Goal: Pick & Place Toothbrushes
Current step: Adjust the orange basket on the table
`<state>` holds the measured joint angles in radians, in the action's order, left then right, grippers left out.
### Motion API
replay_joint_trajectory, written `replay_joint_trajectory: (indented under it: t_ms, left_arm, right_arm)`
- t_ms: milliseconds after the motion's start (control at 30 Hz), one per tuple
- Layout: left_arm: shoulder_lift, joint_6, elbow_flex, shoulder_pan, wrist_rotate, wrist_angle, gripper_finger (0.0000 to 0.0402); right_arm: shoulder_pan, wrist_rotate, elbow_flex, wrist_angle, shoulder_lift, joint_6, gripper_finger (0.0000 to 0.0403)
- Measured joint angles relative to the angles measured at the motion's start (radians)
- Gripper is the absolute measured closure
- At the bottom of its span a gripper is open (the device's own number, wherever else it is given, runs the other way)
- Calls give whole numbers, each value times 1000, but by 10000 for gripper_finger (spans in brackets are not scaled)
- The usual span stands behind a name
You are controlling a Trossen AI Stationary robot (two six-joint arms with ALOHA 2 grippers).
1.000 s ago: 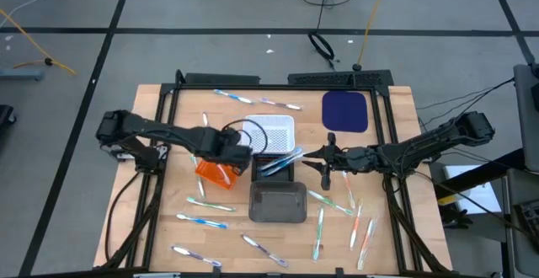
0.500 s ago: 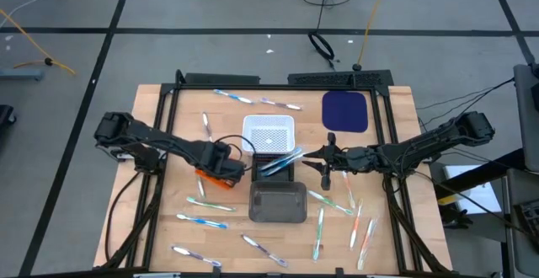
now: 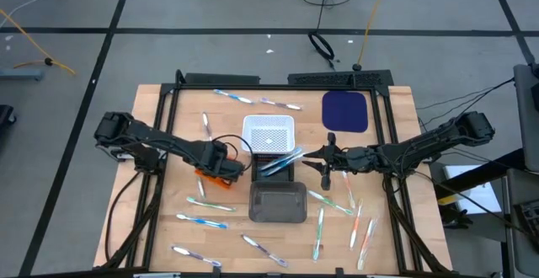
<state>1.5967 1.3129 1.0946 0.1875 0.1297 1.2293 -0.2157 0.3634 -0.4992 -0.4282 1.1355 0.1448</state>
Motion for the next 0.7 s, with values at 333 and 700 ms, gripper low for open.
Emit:
replay_joint_trajectory:
  t_ms: [333,700]
  left_arm:
    - [0,-21,-119,-43,-14,-86,392]
    - [0,-105,-160,-134,91,-139,392]
  right_arm:
    - [0,0,0,-1,0,0,316]
    - [0,0,0,-8,0,0,316]
